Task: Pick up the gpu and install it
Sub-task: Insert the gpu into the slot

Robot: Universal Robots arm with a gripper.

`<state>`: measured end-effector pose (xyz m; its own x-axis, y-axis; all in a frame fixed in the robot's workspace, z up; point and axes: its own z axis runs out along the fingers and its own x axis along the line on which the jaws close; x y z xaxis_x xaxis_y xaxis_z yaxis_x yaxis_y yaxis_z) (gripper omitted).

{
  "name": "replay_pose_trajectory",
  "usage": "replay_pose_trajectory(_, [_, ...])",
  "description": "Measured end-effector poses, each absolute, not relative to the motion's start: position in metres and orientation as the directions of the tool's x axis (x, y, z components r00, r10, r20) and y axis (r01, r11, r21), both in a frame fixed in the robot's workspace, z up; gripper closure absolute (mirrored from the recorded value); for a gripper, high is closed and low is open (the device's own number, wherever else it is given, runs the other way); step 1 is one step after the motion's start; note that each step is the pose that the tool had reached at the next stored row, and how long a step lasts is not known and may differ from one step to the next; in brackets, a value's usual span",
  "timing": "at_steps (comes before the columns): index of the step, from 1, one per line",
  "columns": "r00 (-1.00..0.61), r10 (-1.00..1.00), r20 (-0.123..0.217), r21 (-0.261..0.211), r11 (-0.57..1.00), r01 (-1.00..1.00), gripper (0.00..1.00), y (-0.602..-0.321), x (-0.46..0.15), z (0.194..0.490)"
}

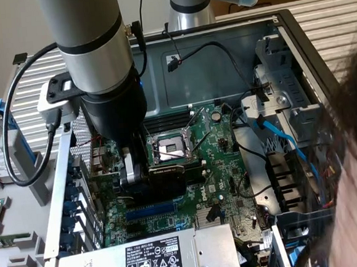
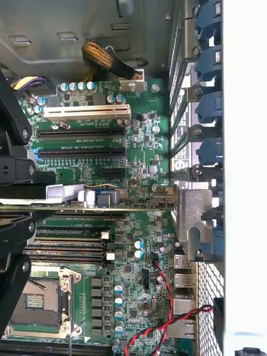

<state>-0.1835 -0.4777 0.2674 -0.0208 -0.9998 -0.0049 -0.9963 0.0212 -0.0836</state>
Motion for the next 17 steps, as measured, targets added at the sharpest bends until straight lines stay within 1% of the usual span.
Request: replay_pose_trajectory(17, [-0.021,-1.000,-0.004,-0.084,0.021,-0.996,0.73,-0.4785,-0.1766,0.2676])
